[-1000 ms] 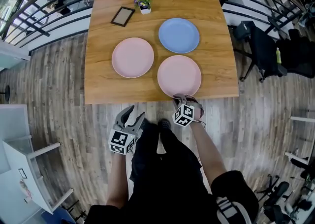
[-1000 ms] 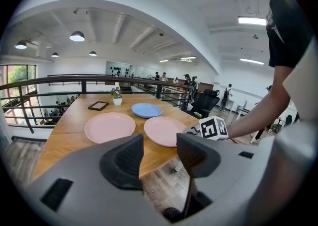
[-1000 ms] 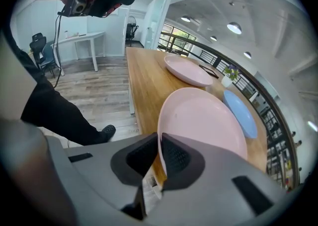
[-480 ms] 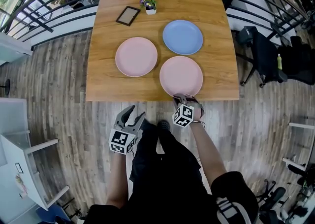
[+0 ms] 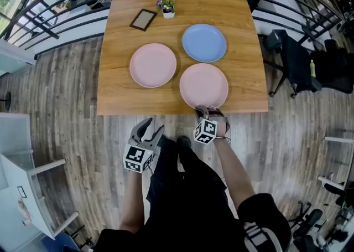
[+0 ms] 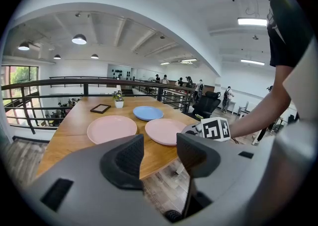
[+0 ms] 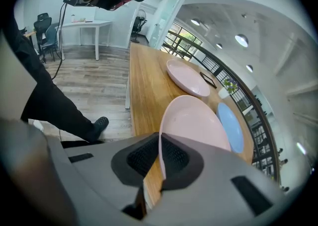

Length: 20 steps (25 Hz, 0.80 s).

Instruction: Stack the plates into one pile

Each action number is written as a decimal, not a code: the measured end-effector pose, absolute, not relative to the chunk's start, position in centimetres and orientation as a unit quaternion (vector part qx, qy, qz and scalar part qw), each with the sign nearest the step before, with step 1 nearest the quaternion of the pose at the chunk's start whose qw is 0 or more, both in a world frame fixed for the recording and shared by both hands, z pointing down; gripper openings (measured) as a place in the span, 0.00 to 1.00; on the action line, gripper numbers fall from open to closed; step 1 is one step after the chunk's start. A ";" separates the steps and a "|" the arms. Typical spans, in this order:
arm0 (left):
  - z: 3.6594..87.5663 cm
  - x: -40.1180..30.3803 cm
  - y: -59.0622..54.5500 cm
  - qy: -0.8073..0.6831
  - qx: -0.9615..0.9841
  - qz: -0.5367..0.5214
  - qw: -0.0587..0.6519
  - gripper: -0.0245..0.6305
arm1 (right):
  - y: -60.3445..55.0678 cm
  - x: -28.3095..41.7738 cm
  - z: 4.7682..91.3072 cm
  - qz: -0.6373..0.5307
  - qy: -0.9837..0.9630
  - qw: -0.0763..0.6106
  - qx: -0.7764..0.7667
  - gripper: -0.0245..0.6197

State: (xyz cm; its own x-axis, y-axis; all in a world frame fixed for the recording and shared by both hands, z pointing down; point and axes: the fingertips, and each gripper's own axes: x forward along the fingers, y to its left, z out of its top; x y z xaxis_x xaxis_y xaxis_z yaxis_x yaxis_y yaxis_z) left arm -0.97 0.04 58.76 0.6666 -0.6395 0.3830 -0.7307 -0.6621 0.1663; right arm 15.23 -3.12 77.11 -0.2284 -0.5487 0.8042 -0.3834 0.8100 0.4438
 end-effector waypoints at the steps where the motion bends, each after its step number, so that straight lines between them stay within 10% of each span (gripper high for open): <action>1: 58.7 -1.0 0.0 -0.380 0.900 0.147 0.154 0.37 | -3.1 15.2 77.0 -0.079 -0.779 0.545 0.299 0.07; 20: 58.0 -1.3 -2.2 -0.374 0.906 0.126 0.153 0.37 | -4.3 15.9 74.1 -0.103 -0.761 0.553 0.322 0.07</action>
State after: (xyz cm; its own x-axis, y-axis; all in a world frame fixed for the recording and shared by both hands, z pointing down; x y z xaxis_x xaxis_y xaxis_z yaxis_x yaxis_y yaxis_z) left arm -1.27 -2.15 57.96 0.6880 -0.6390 0.3439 -0.7167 -0.6729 0.1834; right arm 15.89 -4.28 74.13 -0.1806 -0.6040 0.7763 -0.3756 0.7718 0.5131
